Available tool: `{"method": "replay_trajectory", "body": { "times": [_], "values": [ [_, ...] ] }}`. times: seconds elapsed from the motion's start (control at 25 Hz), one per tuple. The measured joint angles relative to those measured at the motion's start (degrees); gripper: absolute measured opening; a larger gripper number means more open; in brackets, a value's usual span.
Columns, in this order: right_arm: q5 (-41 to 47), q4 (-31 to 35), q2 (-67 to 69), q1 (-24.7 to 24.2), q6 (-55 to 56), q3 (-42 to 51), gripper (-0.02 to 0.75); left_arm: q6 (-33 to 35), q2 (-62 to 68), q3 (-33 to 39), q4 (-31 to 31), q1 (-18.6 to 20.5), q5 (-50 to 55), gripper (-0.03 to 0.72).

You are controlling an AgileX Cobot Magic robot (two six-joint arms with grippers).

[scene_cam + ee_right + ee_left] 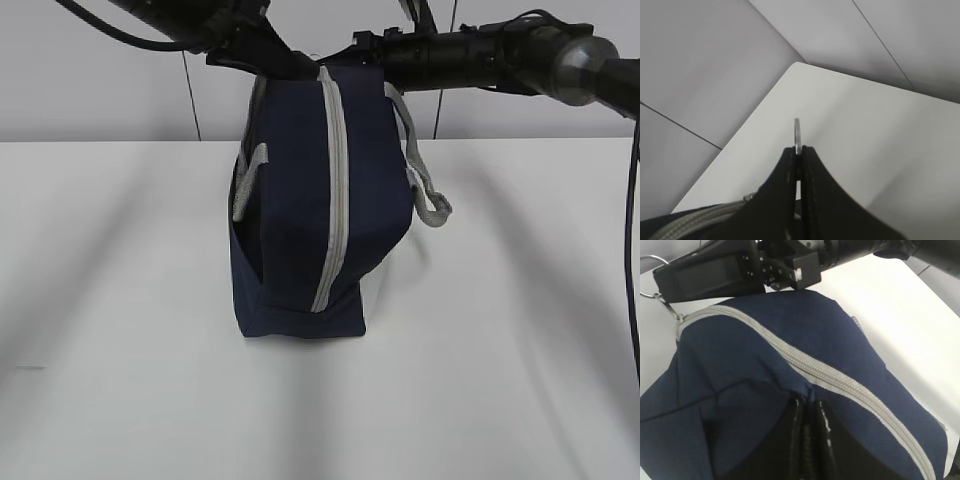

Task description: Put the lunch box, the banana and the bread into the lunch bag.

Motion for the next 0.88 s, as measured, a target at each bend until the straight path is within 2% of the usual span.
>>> {"method": "replay_trajectory", "body": {
  "times": [0.12, 0.2, 0.24, 0.4, 0.48, 0.56, 0.72, 0.8, 0.88],
  "values": [
    [-1.57, -0.92, 0.37, -0.21, -0.03, -3.27, 0.024, 0.0, 0.0, 0.0, 0.0, 0.0, -0.22, 0.008],
    [-2.53, -2.09, 0.47, -0.57, 0.17, -6.63, 0.078, -0.42, 0.0, 0.0, -0.15, -0.11, -0.37, 0.008],
    [-3.07, -2.93, 0.47, -0.79, 0.62, -8.04, 0.115, -1.02, 0.0, 0.0, -0.15, -0.11, -0.59, 0.008],
    [-3.38, -9.43, -1.97, -1.15, 2.92, -10.19, 0.382, -5.62, 0.0, 0.0, 3.48, -0.33, -2.71, 0.033],
    [-4.5, -9.43, -3.63, -1.28, 4.05, -10.19, 0.467, -8.09, 0.0, 0.0, 5.97, -0.33, -3.88, 0.092],
    [-5.86, -9.43, -5.19, -1.28, 4.69, -10.32, 0.501, -10.85, 0.0, 0.0, 8.93, 0.02, -5.2, 0.177],
    [-8.63, -9.43, -7.85, -1.28, 6.51, -10.43, 0.52, -16.89, 0.0, 0.0, 15.06, 1.6, -7.93, 0.377],
    [-10.42, -9.43, -9.37, -1.28, 7.03, -10.15, 0.524, -18.68, 0.0, 0.0, 16.62, 2.47, -7.91, 0.433],
    [-11.59, -9.43, -11.96, -1.28, 7.41, -8.54, 0.524, -19.35, 0.0, 0.0, 17.42, 3.38, -7.21, 0.453]
  ]
}}
